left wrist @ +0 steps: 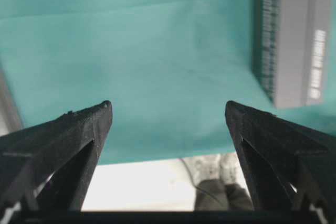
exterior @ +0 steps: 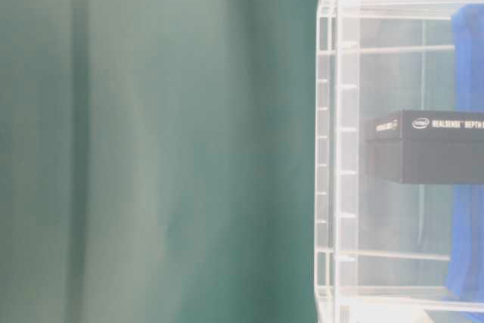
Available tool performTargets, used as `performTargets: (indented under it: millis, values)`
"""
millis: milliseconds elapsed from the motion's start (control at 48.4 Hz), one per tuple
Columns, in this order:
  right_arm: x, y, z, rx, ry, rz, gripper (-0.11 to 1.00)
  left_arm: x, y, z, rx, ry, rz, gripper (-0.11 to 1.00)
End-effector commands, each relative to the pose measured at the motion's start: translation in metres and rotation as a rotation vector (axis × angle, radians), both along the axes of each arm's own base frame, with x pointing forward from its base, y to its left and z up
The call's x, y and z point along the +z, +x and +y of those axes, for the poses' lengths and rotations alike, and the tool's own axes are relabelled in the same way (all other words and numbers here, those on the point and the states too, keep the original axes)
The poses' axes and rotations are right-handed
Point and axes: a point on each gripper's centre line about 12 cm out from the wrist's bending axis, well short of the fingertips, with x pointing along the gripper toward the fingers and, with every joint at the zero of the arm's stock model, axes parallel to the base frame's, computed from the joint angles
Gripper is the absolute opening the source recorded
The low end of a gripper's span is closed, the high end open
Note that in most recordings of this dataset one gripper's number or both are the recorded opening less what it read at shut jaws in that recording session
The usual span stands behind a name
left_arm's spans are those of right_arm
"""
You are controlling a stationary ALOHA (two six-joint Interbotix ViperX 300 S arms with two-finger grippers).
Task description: Take the box out of the case with both arms.
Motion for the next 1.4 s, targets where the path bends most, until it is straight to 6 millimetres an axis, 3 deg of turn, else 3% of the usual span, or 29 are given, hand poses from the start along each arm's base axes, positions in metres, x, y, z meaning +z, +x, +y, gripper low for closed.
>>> performTargets:
  millis: [0, 145, 1032, 1383]
  values:
    - [0.009, -0.015, -0.003, -0.006, 0.015, -0.035, 0.92, 0.006, -0.010, 0.002, 0.010, -0.018, -0.027, 0.88]
    - [0.006, -0.025, -0.005, -0.022, 0.019, -0.040, 0.92, 0.005, -0.015, 0.003, 0.015, -0.019, -0.027, 0.88]
    - [0.001, -0.024, -0.006, -0.017, 0.006, -0.027, 0.92, 0.005, -0.010, 0.004, 0.020, -0.010, -0.014, 0.88]
    - [0.001, -0.023, -0.032, -0.028, -0.014, -0.011, 0.92, 0.007, -0.009, 0.028, 0.031, 0.011, -0.002, 0.88]
